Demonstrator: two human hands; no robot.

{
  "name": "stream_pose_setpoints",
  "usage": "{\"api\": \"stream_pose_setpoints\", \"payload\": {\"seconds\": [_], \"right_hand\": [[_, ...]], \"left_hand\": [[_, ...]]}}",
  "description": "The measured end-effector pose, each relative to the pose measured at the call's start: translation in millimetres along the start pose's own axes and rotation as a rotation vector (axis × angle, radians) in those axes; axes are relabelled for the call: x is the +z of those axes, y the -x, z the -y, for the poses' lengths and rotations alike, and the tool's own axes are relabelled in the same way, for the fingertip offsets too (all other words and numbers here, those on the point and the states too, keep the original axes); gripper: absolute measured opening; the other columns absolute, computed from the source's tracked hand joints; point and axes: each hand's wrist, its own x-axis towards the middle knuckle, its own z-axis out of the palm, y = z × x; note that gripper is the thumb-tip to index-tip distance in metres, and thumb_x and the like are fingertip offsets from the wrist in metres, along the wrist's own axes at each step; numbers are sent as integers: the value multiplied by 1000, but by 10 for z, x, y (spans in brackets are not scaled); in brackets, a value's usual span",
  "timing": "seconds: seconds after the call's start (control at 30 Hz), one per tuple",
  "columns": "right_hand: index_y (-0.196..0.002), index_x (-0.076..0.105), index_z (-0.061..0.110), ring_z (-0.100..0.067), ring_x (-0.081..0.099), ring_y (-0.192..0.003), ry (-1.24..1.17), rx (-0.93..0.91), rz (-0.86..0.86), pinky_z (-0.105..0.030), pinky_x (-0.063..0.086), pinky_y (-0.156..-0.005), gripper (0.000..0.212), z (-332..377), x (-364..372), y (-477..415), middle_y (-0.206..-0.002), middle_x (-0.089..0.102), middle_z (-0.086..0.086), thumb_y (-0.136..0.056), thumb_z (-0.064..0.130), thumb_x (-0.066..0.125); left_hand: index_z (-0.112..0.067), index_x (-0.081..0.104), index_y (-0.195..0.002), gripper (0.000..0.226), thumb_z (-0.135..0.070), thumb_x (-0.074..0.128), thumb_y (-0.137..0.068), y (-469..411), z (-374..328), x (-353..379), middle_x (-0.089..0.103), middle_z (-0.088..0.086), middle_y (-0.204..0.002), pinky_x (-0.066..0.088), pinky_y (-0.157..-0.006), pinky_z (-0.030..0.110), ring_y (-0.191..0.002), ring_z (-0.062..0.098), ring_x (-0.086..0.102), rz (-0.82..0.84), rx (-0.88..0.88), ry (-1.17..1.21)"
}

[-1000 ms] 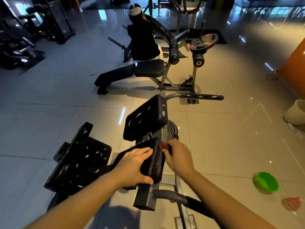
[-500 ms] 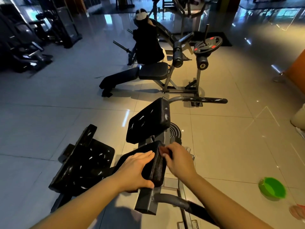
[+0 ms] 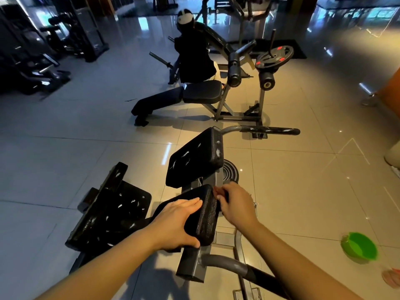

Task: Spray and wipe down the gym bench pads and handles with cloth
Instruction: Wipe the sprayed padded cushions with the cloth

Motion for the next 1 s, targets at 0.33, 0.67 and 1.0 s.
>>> {"api": "stream_pose_setpoints", "payload": {"seconds": [0.33,0.67,1.0], "right_hand": [[-116,67,30,-7,54,-95,-92,-242,151,-26,49,-80,25,53,-2,793,-104,59,12,-94,34,57],[-109,68,26,-8,53,-90,-130,-154,41,-25,44,-75,17,141,47,641,-98,56,11,-95,30,61],[-99,66,19,-18,57,-87,-6,-43,-29,-27,33,-69,10,5,35,-5,-90,48,8,-97,29,64]], "left_hand": [[-32,13,-163,114,-55,83,-76,19,-66,-6,13,-16,-168,3,-122,27,-154,8,9,-26,-22,-5],[-33,14,-163,113,-55,82,-76,22,-39,31,14,-16,-168,4,-124,28,-154,7,10,-34,-28,11],[-33,15,-163,113,-56,83,-75,37,-38,42,14,-18,-168,5,-125,30,-154,7,10,-29,-50,34]]}}
